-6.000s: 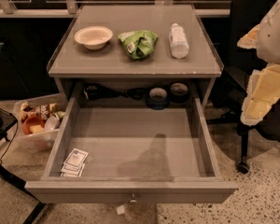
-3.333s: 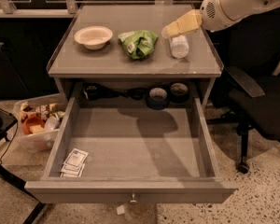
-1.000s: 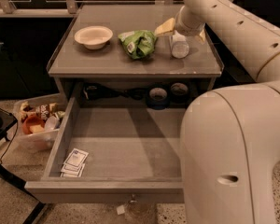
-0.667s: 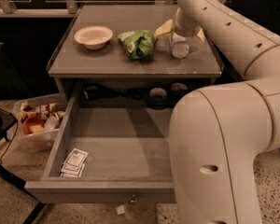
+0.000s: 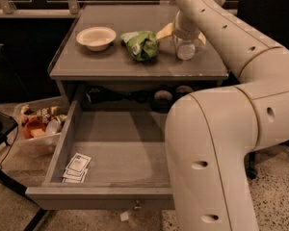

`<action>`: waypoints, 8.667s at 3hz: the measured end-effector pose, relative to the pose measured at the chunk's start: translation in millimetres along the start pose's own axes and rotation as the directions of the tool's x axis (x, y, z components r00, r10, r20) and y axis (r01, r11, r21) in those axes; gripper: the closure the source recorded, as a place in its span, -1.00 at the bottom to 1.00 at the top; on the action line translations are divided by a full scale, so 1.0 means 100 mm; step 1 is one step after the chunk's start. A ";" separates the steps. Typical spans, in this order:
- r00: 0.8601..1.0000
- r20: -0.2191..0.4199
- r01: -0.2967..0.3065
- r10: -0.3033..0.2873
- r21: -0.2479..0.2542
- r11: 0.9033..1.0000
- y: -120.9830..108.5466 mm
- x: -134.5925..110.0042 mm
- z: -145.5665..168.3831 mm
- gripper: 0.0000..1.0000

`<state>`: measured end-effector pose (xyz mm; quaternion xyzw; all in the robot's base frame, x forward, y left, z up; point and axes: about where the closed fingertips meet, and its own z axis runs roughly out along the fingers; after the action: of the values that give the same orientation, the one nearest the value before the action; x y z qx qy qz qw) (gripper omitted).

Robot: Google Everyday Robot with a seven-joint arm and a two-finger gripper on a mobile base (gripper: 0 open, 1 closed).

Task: Place blue plastic bottle into top drawer

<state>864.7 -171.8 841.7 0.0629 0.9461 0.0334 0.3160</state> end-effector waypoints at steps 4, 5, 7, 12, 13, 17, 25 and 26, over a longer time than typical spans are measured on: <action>1.000 -0.013 -0.020 0.020 0.039 0.999 -0.09 -0.05 0.03 0.77; 0.999 0.050 -0.012 0.010 0.034 0.999 -0.12 -0.17 -0.28 1.00; 0.985 0.169 0.012 -0.008 -0.022 1.000 -0.21 0.00 -1.32 1.00; 0.985 0.139 0.127 -0.100 -0.208 0.970 -0.53 1.60 -1.98 1.00; 0.982 0.145 0.160 -0.124 -0.273 0.949 -0.39 1.95 -1.98 1.00; 0.687 0.128 0.704 -0.715 -0.362 0.612 0.20 4.29 -1.31 1.00; 0.529 0.049 0.815 -0.847 -0.309 0.491 1.15 4.38 -0.45 0.17; 0.546 0.047 0.797 -0.837 -0.337 0.501 1.20 4.38 -0.39 -0.30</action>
Offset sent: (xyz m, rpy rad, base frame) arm 0.0141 -0.0081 -0.0100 -0.0050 0.0457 -0.0262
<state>505.7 7.0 625.4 -0.4458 0.8613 0.0362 0.2411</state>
